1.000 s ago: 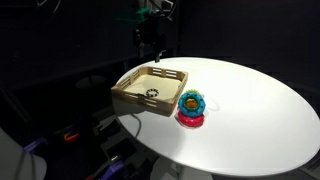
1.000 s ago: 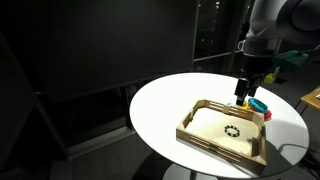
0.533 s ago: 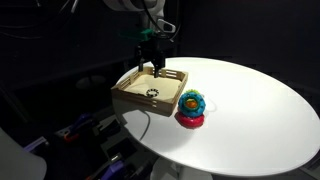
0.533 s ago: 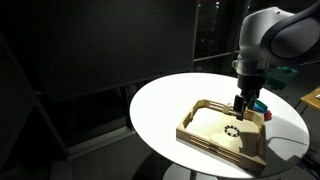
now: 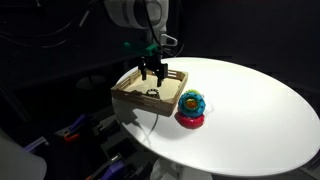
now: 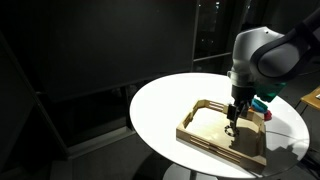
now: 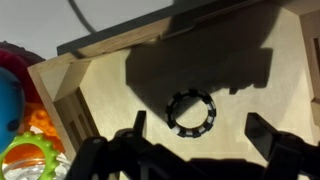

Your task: Remove the black and white ring from the box and place it on top of the blue ring

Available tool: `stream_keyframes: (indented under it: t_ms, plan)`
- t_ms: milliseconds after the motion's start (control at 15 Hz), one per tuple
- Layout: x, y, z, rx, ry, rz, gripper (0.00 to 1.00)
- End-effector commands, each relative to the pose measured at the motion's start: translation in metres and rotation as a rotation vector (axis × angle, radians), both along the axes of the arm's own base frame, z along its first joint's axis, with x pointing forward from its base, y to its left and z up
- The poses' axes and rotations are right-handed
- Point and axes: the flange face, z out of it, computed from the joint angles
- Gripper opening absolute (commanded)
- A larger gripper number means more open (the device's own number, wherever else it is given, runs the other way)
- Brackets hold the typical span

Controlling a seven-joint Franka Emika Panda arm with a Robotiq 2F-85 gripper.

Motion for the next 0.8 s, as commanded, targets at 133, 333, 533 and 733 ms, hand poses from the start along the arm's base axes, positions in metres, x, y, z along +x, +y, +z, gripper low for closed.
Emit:
stream_keyframes:
  t_ms: [133, 333, 533, 733]
  plan:
    - [0.011, 0.005, -0.015, -0.018, -0.054, -0.009, 1.00]
    - [0.011, 0.007, -0.021, -0.025, -0.075, -0.010, 1.00]
    - [0.011, 0.007, -0.027, -0.031, -0.086, -0.010, 1.00]
    - [0.011, 0.007, -0.033, -0.027, -0.086, -0.013, 1.00]
